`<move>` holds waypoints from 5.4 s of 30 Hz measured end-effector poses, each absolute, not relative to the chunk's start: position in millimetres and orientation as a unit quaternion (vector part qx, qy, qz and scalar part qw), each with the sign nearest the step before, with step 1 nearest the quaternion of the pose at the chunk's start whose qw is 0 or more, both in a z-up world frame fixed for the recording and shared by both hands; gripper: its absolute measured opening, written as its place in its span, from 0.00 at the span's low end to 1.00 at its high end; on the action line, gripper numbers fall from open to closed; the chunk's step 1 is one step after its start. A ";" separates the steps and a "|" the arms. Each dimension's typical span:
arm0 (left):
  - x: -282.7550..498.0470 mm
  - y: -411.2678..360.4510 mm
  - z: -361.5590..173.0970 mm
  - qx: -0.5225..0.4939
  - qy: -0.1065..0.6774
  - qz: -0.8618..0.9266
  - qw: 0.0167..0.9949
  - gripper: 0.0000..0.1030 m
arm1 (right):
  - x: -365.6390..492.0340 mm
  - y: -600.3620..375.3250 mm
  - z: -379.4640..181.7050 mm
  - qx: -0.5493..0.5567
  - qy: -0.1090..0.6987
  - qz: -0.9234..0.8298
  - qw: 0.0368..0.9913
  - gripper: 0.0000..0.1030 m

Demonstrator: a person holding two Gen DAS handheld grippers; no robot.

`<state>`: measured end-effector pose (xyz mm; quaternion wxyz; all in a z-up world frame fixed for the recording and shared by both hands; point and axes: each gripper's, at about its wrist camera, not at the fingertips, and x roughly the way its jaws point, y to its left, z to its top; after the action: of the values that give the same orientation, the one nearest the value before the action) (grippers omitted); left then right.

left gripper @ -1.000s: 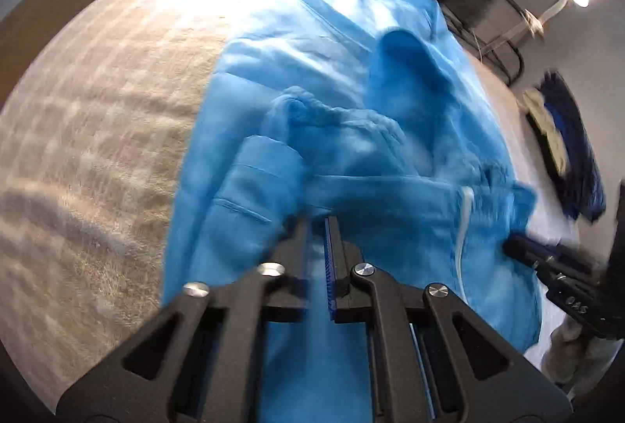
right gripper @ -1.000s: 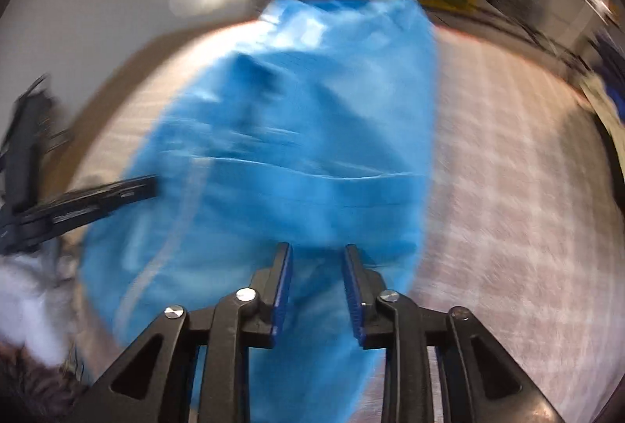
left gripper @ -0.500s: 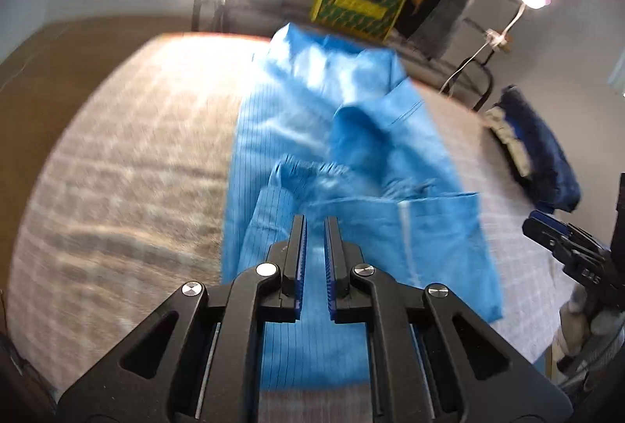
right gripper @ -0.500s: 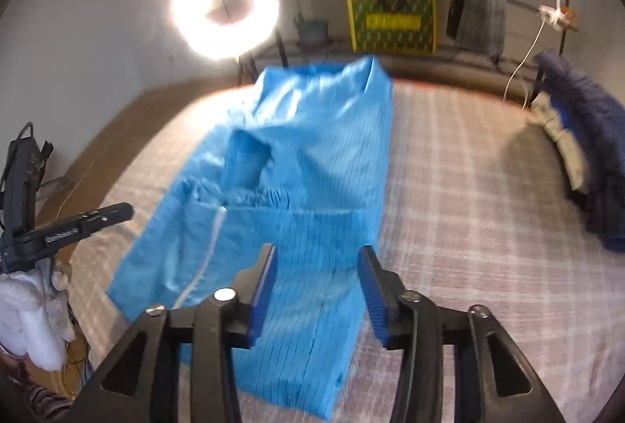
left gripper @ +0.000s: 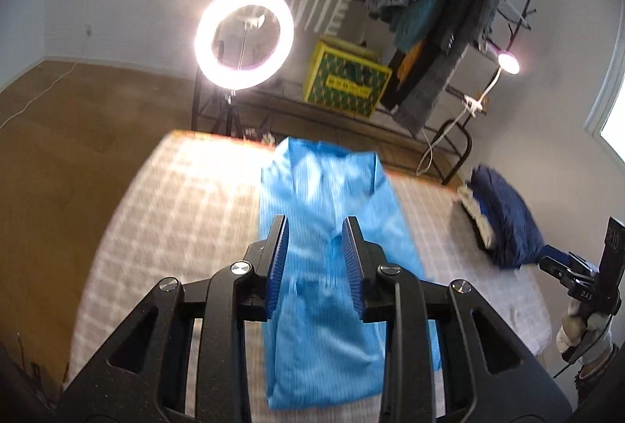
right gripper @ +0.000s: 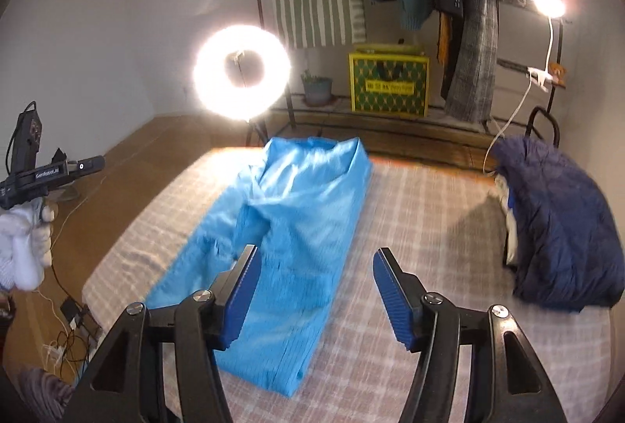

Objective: Fold large clothes

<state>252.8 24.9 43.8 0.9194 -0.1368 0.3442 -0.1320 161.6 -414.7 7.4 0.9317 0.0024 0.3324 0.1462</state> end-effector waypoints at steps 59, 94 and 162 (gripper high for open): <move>597.2 -48.6 -149.1 -0.131 0.412 -0.190 0.881 0.01 | 562.9 -390.8 -146.8 0.095 0.393 0.250 0.880 0.00; 250.2 -37.1 -77.5 -0.118 0.406 -0.242 0.873 0.01 | 258.6 -372.9 -72.2 -0.029 0.393 0.288 0.873 0.00; 133.9 30.0 -102.4 -0.324 0.458 -0.175 0.809 0.39 | 81.5 -435.8 -96.8 0.161 0.408 0.219 0.871 0.60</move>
<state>133.9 30.0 -102.4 0.8088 -0.3244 0.4582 -0.1751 81.5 -435.8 -96.8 0.8715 0.1606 0.4082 0.2193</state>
